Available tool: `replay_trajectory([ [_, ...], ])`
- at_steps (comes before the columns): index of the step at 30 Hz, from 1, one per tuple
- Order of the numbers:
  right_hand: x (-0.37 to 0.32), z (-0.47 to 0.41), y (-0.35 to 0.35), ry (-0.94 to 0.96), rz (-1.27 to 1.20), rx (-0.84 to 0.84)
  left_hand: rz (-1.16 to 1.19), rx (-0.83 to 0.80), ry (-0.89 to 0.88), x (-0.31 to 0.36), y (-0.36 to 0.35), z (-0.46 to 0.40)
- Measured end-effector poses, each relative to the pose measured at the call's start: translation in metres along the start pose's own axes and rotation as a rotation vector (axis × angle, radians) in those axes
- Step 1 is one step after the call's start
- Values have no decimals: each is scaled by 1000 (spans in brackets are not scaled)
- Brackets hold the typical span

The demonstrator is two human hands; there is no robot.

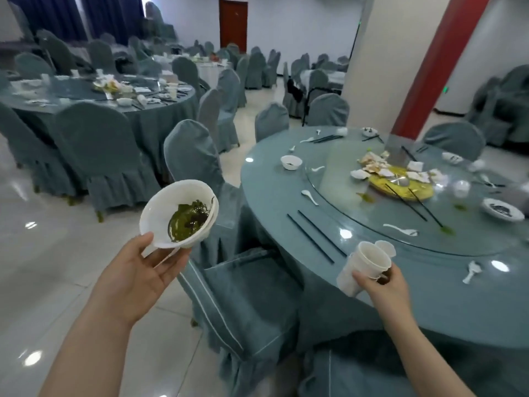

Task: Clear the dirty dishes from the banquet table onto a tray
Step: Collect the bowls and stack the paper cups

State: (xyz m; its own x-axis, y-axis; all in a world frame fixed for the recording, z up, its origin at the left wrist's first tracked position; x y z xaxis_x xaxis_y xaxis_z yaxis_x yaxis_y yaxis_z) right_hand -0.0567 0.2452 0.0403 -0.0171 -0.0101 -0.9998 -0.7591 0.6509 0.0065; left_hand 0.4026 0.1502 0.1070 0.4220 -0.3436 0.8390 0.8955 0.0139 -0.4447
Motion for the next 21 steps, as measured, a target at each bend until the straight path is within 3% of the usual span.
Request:
replay_trajectory([
  [11, 59, -141, 64, -78, 0, 343, -107, -27, 151, -39, -86, -157],
  [21, 93, -219, 104, -96, 196, 441, -162, -55, 311, -83, -136, -224],
])
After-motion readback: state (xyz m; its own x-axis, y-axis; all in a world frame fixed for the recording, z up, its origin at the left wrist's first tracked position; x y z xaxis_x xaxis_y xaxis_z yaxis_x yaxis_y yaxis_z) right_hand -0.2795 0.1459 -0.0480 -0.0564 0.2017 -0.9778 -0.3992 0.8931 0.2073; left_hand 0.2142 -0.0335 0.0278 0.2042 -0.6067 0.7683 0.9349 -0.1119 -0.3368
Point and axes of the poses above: each hand's wrist, its own z-axis away from the middle knuckle, its own y-axis out of the back of the hand, x = y × z, the point moved 10 cm from there along -z, towards the middle knuckle, and after that the axes turned 13 degrees about -z, right-handed, at the moved point
